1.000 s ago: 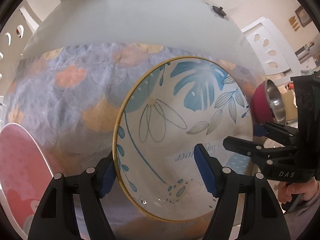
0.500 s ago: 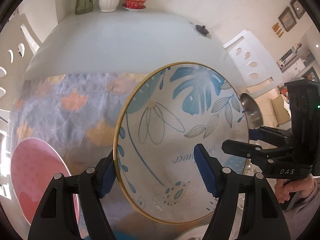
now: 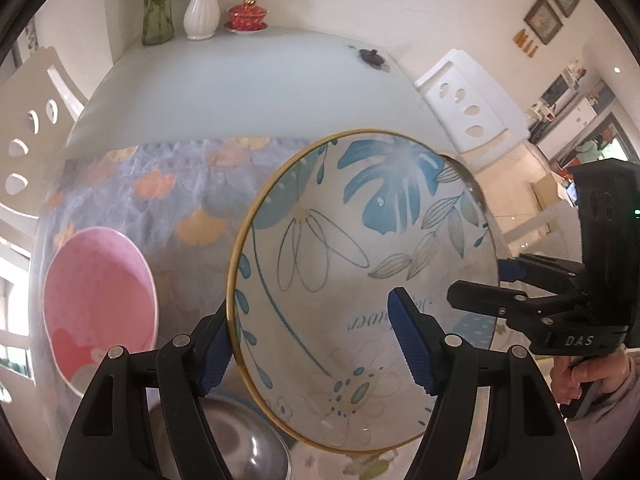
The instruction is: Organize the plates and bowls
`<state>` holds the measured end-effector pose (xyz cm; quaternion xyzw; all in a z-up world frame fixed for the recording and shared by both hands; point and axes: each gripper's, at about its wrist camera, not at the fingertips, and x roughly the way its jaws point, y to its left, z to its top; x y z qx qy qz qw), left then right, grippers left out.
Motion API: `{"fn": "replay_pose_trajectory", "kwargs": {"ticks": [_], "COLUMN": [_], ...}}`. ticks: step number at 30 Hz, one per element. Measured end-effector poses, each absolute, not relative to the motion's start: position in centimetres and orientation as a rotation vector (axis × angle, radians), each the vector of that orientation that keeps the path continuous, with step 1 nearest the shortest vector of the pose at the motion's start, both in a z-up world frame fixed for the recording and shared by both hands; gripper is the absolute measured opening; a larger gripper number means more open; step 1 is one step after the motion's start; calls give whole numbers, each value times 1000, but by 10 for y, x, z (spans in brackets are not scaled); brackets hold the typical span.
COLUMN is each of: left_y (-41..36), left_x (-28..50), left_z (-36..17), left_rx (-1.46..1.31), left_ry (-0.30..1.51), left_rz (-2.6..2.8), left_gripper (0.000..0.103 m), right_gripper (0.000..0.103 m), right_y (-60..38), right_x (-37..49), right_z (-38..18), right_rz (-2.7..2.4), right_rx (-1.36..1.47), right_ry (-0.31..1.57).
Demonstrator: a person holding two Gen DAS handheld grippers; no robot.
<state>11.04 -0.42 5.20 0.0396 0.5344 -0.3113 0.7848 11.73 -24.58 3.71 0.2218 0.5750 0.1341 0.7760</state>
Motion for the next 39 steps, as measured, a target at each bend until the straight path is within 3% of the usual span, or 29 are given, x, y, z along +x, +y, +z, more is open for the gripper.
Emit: {"fn": "replay_pose_trajectory", "kwargs": {"ticks": [39], "left_y": [57], "left_x": [-38], "left_z": [70], "left_rx": [45], "left_ry": [1117], "left_rz": [-682], "left_gripper": [69], "right_gripper": [60], "right_y": [-194], "right_x": [-32], "right_z": [68], "right_rz": [279], "right_rx": [571], "right_ry": [1241]}}
